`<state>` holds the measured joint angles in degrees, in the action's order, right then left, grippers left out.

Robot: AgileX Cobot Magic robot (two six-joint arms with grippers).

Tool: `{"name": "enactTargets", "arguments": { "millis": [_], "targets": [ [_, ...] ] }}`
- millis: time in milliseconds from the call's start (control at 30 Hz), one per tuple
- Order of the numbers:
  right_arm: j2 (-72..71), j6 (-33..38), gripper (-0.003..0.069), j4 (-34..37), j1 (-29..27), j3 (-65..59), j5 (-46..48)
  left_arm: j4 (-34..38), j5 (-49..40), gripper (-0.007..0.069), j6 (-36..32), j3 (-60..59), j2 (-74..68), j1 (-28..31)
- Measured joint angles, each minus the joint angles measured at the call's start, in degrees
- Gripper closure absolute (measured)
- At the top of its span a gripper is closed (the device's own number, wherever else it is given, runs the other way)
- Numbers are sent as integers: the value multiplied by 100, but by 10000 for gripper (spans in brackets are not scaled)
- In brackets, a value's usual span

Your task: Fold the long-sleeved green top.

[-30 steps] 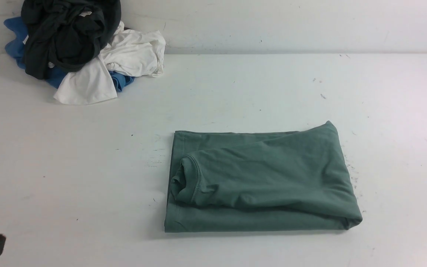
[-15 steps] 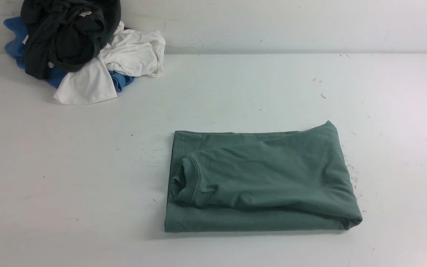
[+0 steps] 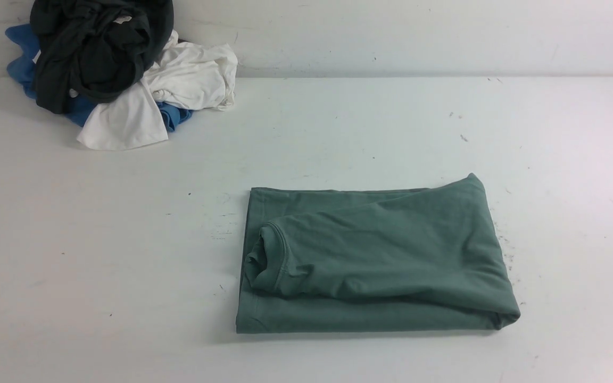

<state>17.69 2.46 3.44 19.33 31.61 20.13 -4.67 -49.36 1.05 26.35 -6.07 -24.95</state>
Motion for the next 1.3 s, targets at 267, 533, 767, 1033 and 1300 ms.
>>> {"name": "enactTargets", "arguments": {
  "millis": [267,533,767,1033,1300],
  "targets": [
    [-407,-33,673,-343,-99,-493,-111,0,0,631,0,0,0,0],
    [-1272,-201,673,-448,-1367,-2127,-117,0,0,631,5,0,0,0],
    [-1826,-713,673,-448,-2243,-3262,-71,0,0,631,5,0,0,0],
    [-1826,-787,673,-405,-2247,-3309,-31,0,0,631,5,0,0,0],
    [-1826,-787,673,-400,-2247,-3309,-8,0,0,631,5,0,0,0]
  ]
}}
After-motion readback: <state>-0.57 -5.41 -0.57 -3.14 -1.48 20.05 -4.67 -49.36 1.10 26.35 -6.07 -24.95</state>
